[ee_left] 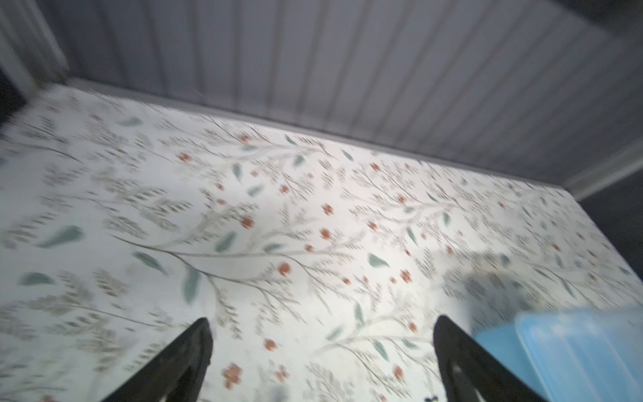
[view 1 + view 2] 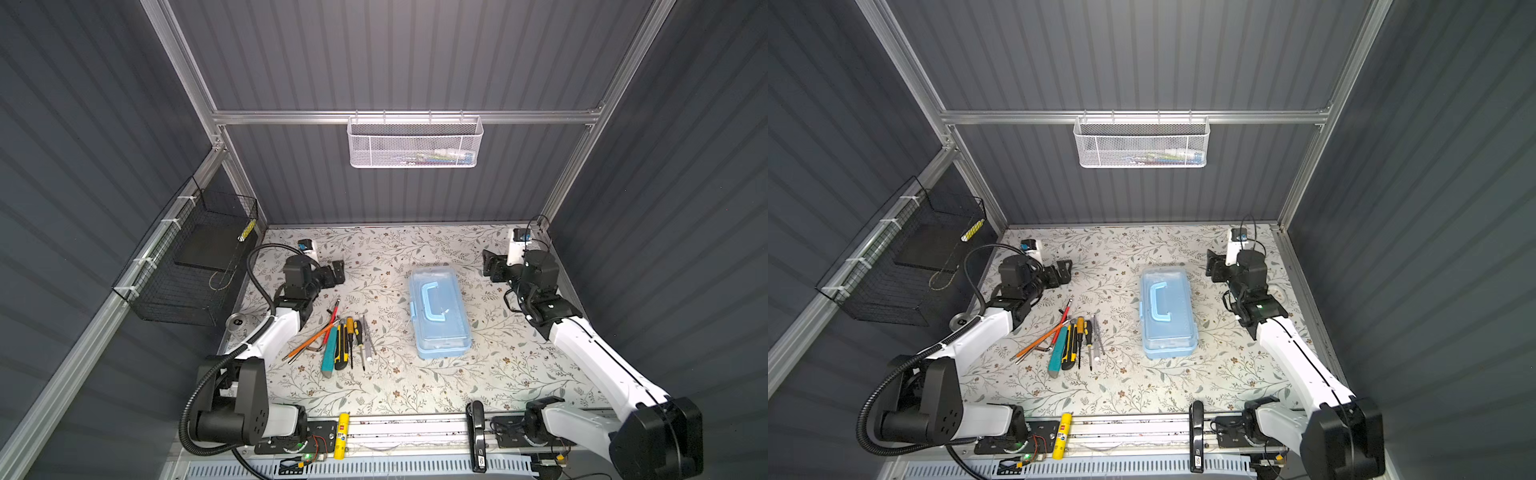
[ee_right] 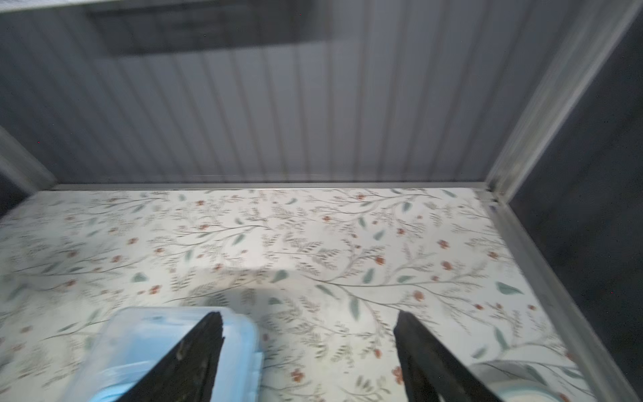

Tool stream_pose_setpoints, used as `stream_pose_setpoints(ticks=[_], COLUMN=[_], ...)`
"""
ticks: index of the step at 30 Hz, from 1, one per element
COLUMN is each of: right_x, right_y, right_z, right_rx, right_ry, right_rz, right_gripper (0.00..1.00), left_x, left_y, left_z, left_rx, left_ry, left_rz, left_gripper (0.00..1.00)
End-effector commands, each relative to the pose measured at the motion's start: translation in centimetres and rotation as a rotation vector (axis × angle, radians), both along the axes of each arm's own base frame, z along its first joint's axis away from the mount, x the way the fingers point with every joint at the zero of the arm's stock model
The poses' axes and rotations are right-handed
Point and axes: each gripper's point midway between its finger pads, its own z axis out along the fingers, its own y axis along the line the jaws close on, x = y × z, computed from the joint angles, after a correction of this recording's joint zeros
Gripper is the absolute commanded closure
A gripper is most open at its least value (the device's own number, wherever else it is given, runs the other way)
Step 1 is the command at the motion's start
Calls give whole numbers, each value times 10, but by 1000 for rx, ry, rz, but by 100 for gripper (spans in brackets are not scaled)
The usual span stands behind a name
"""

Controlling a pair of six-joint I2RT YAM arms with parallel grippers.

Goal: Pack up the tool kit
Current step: 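Move both grippers toward the light-blue tool box from either end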

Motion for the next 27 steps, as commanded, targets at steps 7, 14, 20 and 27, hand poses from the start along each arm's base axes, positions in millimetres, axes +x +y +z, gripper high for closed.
stream_pose_setpoints(ticks=[7, 14, 20, 27], right_x=[-93, -114, -115, -104], right_y=[93, 129, 141, 155], right_z=[-47, -60, -70, -84], right_rx=[103, 201, 186, 171], right_ry=[579, 757, 796, 811], right_rz=[339, 456, 474, 472], right_gripper=[22, 24, 26, 35], left_x=[-69, -77, -85, -88], left_y=[-86, -123, -147, -166], left_z=[-44, -49, -54, -61], left_rx=[-224, -203, -194, -198], left_ry=[185, 209, 214, 239], left_rz=[-221, -300, -350, -400], left_gripper=[1, 1, 1, 0])
